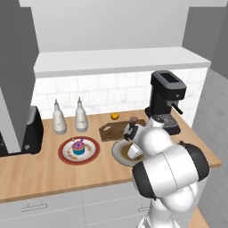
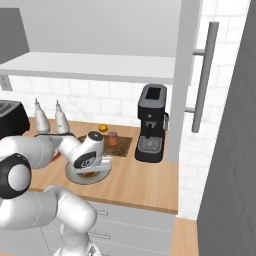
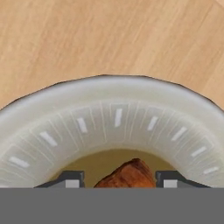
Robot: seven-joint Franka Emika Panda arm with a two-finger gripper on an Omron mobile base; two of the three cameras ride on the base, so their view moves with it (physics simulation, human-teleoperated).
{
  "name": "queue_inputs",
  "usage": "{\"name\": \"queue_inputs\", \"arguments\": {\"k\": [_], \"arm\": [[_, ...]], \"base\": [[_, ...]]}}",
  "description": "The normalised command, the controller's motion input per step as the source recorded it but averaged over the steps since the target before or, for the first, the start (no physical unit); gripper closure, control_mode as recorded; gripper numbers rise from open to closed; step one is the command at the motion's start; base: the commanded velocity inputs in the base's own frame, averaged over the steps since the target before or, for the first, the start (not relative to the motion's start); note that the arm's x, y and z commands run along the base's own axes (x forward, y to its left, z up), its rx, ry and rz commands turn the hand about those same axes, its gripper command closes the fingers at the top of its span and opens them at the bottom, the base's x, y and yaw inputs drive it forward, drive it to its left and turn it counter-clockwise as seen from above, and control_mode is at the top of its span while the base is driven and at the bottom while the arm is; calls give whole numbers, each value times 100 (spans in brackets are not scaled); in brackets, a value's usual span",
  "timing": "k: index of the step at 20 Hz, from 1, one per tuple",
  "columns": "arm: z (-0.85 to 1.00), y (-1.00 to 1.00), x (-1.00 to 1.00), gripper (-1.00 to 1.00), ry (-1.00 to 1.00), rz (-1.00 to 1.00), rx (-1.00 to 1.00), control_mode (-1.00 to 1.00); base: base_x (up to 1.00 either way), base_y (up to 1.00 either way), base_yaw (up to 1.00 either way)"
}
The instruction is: From the different types of pastries on the counter, select a croissant and place it on the cutting board. Then retrieve a jar of jam from the cabinet and place it alongside the croissant on the cutting board.
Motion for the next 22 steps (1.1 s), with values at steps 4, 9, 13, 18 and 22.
{"name": "queue_inputs", "arguments": {"k": [4, 9, 13, 18, 22], "arm": [[0, 100, 26, 100, 17, -47, 0, -100], [63, 100, 11, 100, 23, -35, 0, -100], [78, 100, 4, 100, 28, -27, -2, -100], [86, 74, 7, 100, 31, -28, -6, -100], [84, 61, 40, 100, 6, -29, -13, -100]], "base": [[0, 0, 0], [0, 0, 0], [0, 0, 0], [0, 0, 0], [0, 0, 0]]}}
